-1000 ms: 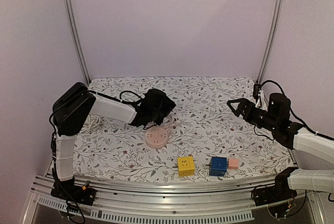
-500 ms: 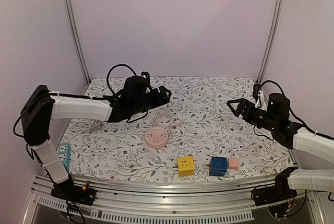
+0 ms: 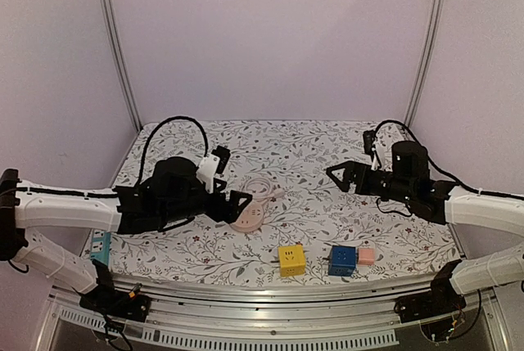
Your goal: Insert the plug
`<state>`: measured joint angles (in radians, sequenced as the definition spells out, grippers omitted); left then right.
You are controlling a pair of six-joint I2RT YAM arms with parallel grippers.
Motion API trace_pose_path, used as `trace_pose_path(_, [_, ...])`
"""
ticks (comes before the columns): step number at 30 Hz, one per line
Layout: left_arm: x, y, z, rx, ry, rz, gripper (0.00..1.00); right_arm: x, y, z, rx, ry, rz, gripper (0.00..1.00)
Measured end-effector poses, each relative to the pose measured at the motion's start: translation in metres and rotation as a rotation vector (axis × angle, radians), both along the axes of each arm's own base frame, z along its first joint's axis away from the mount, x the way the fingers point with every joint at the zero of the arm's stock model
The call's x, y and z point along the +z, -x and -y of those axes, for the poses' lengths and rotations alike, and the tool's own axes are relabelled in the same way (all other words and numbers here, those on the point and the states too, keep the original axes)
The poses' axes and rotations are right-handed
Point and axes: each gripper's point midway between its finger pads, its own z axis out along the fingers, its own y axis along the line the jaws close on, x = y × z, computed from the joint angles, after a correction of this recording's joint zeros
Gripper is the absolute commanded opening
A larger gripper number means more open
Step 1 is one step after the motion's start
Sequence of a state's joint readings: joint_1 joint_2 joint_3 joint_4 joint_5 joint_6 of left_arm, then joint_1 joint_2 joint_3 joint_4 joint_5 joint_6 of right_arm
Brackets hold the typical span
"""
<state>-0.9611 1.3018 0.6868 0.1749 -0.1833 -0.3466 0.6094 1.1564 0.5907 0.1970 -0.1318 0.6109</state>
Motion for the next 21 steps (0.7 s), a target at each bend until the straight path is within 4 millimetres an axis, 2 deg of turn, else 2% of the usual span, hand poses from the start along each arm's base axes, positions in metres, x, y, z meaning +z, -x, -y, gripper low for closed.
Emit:
trace_pose_path(3, [-0.005, 0.031, 0.010, -0.121, -0.047, 0.028, 0.92, 0.008, 0.008, -0.015, 0.053, 0.011, 0.020, 0.99])
trace_pose_path(4, [-0.007, 0.040, 0.013, -0.160, -0.055, 0.034, 0.96, 0.009, 0.011, -0.019, 0.066, 0.013, 0.023, 0.99])
trace_pose_path(7, [-0.016, 0.058, 0.016, -0.247, -0.081, 0.048, 0.99, 0.006, 0.020, -0.025, 0.094, 0.033, 0.005, 0.99])
trace_pose_path(14, [-0.037, 0.090, 0.033, -0.419, -0.135, 0.070, 1.00, -0.005, 0.048, -0.028, 0.135, 0.067, -0.063, 0.99])
trace_pose_path(21, [-0.082, 0.112, 0.049, -0.560, -0.257, 0.069, 0.98, -0.009, 0.070, -0.019, 0.165, 0.049, -0.096, 0.99])
